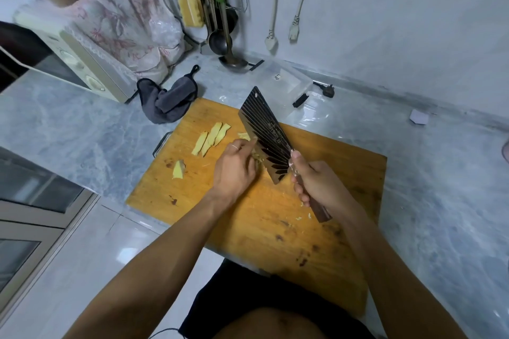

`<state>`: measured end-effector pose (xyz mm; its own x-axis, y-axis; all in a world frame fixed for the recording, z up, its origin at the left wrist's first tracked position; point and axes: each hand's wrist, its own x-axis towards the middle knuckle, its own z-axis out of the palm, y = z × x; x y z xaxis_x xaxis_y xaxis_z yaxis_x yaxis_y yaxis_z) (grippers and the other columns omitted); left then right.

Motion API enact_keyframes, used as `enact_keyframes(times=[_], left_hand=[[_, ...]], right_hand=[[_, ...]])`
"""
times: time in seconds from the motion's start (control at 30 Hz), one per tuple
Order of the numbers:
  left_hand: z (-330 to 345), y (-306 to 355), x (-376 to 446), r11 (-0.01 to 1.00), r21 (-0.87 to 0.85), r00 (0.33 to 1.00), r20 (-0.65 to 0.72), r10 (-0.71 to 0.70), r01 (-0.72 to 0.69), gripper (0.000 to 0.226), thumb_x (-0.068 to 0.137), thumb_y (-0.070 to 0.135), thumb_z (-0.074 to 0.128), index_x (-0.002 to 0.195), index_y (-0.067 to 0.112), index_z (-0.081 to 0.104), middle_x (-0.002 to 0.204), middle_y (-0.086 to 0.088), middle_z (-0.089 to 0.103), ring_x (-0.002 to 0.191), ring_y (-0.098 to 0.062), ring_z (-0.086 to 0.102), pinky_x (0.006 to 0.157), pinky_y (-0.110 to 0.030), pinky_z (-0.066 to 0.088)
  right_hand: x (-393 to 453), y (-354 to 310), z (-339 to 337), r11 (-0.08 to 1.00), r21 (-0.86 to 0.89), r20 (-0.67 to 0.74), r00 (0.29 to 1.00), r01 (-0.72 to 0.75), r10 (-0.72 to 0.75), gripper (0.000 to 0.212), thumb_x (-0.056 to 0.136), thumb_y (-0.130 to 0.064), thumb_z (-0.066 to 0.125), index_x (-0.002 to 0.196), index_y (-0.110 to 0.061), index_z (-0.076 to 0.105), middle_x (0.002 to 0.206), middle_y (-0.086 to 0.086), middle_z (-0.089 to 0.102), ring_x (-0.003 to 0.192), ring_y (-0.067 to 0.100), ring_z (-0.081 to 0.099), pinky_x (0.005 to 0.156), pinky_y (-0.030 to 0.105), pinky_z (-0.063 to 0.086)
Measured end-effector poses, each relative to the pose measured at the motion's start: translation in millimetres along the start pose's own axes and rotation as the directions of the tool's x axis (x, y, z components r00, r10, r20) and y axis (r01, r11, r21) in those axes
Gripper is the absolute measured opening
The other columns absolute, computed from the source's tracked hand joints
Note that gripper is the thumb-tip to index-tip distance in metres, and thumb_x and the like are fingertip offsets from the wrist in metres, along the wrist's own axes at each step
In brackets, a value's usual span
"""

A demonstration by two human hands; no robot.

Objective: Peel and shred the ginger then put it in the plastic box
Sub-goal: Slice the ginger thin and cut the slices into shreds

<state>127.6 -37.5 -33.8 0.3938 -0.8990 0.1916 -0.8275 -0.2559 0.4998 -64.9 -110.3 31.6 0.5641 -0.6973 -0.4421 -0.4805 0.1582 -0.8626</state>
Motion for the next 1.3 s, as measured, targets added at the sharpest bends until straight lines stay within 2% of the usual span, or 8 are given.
enact_keyframes(times=[0.13, 0.37, 0.57, 0.7, 0.83, 0.97, 1.13, 1.3], left_hand=[[0, 1, -8, 0.986, 0.165, 0.996, 0.089, -0.028, 0.013, 0.042, 0.092, 0.010, 0.051, 0.132, 0.016, 0.060, 0.126, -0.009, 0.061, 0.112, -0.025, 0.057, 0.086, -0.033, 0.052], [-8, -2, -6, 0.988, 0.155, 0.997, 0.071, -0.010, -0.001, 0.043, 0.090, 0.003, 0.055, 0.131, 0.017, 0.062, 0.119, -0.007, 0.063, 0.106, -0.025, 0.060, 0.082, -0.036, 0.056], [-16, -30, -21, 0.970, -0.008, 0.970, 0.024, -0.243, 0.244, 0.024, 0.102, 0.030, 0.053, 0.117, 0.023, 0.069, 0.094, 0.000, 0.073, 0.070, -0.014, 0.066, 0.063, -0.027, 0.055], [-27, -55, -34, 0.975, -0.058, 0.975, 0.069, -0.210, 0.214, 0.036, 0.095, 0.008, 0.055, 0.127, 0.022, 0.066, 0.128, 0.000, 0.065, 0.106, -0.016, 0.063, 0.096, -0.026, 0.050], [-45, -87, -33, 0.948, -0.063, 0.950, 0.024, -0.312, 0.313, 0.029, 0.095, 0.013, 0.055, 0.118, 0.020, 0.071, 0.126, 0.000, 0.066, 0.092, -0.007, 0.060, 0.083, -0.019, 0.046], [-56, -107, -12, 0.929, -0.058, 0.930, -0.023, -0.368, 0.366, 0.023, 0.096, 0.017, 0.056, 0.112, 0.014, 0.073, 0.116, -0.007, 0.070, 0.096, -0.024, 0.065, 0.084, -0.029, 0.050], [-52, -116, 25, 0.932, 0.008, 0.927, 0.094, -0.362, 0.363, 0.020, 0.092, 0.034, 0.057, 0.106, 0.025, 0.068, 0.101, -0.006, 0.067, 0.088, -0.028, 0.065, 0.072, -0.032, 0.052], [-41, -113, 46, 0.874, -0.008, 0.861, 0.178, -0.477, 0.486, 0.034, 0.087, 0.026, 0.071, 0.119, 0.020, 0.064, 0.115, -0.007, 0.062, 0.097, -0.027, 0.063, 0.088, -0.035, 0.053]], right_hand=[[-1, -3, 6, 0.994, 0.093, -0.016, 0.998, -0.051, 0.052, 0.063, 0.097, -0.065, 0.040, 0.076, -0.009, 0.060, 0.057, 0.004, 0.053, 0.047, 0.015, 0.049, 0.045, 0.028, 0.043], [-2, -5, 11, 0.985, 0.133, -0.031, 0.993, -0.107, 0.112, 0.062, 0.097, -0.066, 0.039, 0.076, -0.010, 0.058, 0.056, 0.002, 0.053, 0.044, 0.013, 0.048, 0.046, 0.026, 0.043], [-4, -9, 25, 0.999, 0.034, -0.028, 0.999, -0.026, 0.027, 0.063, 0.098, -0.064, 0.037, 0.073, -0.010, 0.058, 0.056, 0.004, 0.054, 0.045, 0.013, 0.050, 0.046, 0.027, 0.044], [-2, -14, 43, 0.999, -0.032, -0.036, 0.999, 0.007, -0.008, 0.066, 0.099, -0.063, 0.036, 0.071, -0.009, 0.059, 0.055, 0.005, 0.055, 0.046, 0.016, 0.051, 0.045, 0.026, 0.044], [-3, -17, 57, 0.997, -0.083, -0.051, 0.999, 0.003, -0.007, 0.067, 0.098, -0.064, 0.033, 0.070, -0.009, 0.058, 0.054, 0.004, 0.055, 0.044, 0.014, 0.051, 0.042, 0.022, 0.044], [-4, -15, 60, 0.989, -0.145, -0.068, 0.997, 0.031, -0.041, 0.063, 0.099, -0.062, 0.032, 0.069, -0.012, 0.057, 0.053, 0.001, 0.055, 0.046, 0.015, 0.051, 0.047, 0.024, 0.044], [-4, -18, 60, 0.978, -0.194, -0.078, 0.993, 0.074, -0.091, 0.061, 0.101, -0.059, 0.030, 0.066, -0.015, 0.055, 0.051, -0.002, 0.054, 0.046, 0.016, 0.051, 0.050, 0.027, 0.044], [-2, -23, 63, 0.974, -0.215, -0.094, 0.991, 0.070, -0.092, 0.062, 0.101, -0.058, 0.030, 0.067, -0.014, 0.056, 0.052, 0.000, 0.054, 0.047, 0.016, 0.052, 0.048, 0.024, 0.044]])
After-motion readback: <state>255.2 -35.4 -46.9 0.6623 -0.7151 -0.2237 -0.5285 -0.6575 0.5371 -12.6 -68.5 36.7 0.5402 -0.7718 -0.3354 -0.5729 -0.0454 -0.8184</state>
